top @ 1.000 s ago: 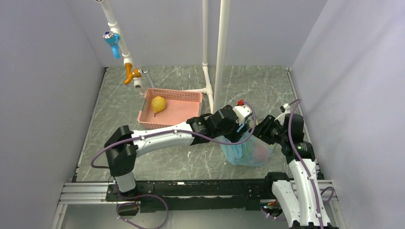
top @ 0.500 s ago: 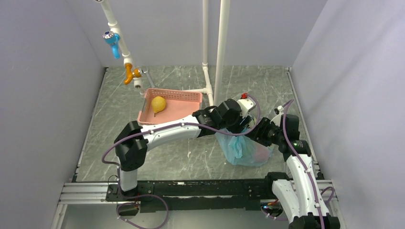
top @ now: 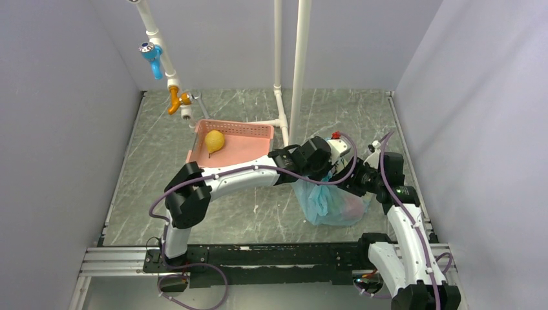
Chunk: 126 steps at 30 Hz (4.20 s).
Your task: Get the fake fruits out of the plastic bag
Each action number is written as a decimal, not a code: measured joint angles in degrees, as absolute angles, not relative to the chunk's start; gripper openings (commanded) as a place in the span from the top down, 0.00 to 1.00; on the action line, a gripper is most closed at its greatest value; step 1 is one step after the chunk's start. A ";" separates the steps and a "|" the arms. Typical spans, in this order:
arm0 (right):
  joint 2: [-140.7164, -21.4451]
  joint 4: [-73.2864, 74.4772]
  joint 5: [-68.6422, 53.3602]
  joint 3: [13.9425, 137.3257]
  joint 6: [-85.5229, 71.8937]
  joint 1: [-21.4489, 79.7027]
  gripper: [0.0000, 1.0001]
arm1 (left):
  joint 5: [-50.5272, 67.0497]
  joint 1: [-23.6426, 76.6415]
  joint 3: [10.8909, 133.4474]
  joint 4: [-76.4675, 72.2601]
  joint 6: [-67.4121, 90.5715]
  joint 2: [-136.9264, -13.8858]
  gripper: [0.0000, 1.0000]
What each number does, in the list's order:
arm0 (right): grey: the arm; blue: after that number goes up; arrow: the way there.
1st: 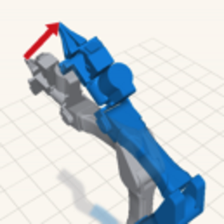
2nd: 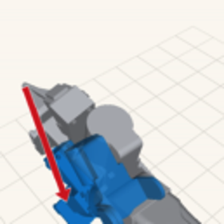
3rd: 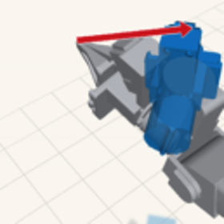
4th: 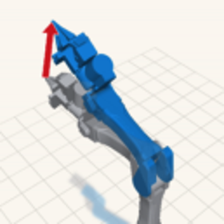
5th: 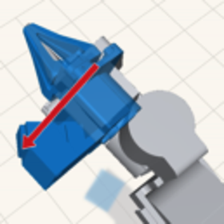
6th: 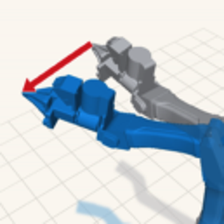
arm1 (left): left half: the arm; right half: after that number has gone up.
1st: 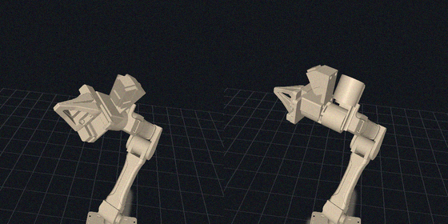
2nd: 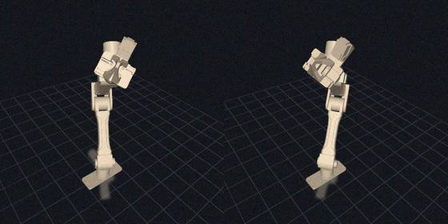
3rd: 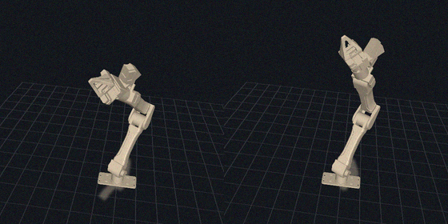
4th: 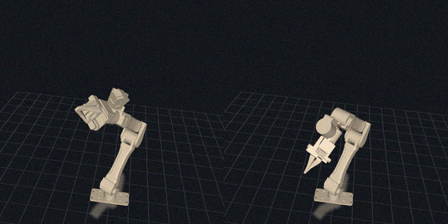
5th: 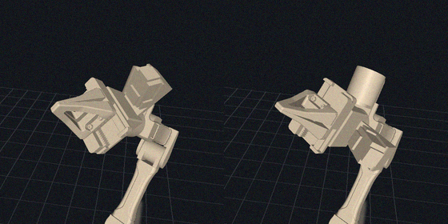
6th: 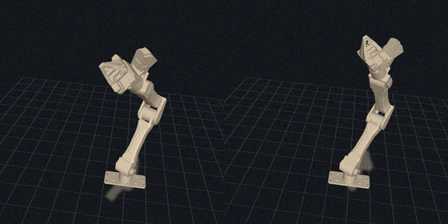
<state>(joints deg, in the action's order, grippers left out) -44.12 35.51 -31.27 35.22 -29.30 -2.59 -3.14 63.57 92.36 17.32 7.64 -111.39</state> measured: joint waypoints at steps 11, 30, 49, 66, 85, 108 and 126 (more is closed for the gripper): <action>-44.23 37.58 -35.22 35.66 -27.55 -2.15 0.65 | -3.03 63.57 92.51 18.04 8.49 -111.13 1.00; -45.82 30.85 -35.42 32.69 -30.48 2.00 0.93 | -1.10 62.96 90.85 17.04 14.76 -108.07 1.00; -27.73 41.71 -11.60 32.05 -42.78 2.20 1.00 | -11.11 61.43 81.43 14.26 17.85 -96.88 1.00; -37.45 48.66 -10.17 47.07 -31.07 2.55 0.57 | -7.75 61.32 81.43 12.78 17.69 -96.68 1.00; -51.42 45.69 13.67 49.91 -29.52 31.05 0.64 | -5.32 61.30 80.99 12.69 17.78 -96.57 1.00; -9.43 26.46 8.84 35.38 -25.58 35.83 1.00 | -17.32 61.30 83.42 16.36 22.22 -97.89 1.00; -6.35 34.79 12.60 45.28 -25.74 35.83 1.00 | -13.65 61.19 86.72 19.09 16.14 -98.50 0.66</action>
<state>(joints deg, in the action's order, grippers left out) -6.35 34.79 12.60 45.28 -25.74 35.83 -13.65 61.19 86.72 19.09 16.14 -98.50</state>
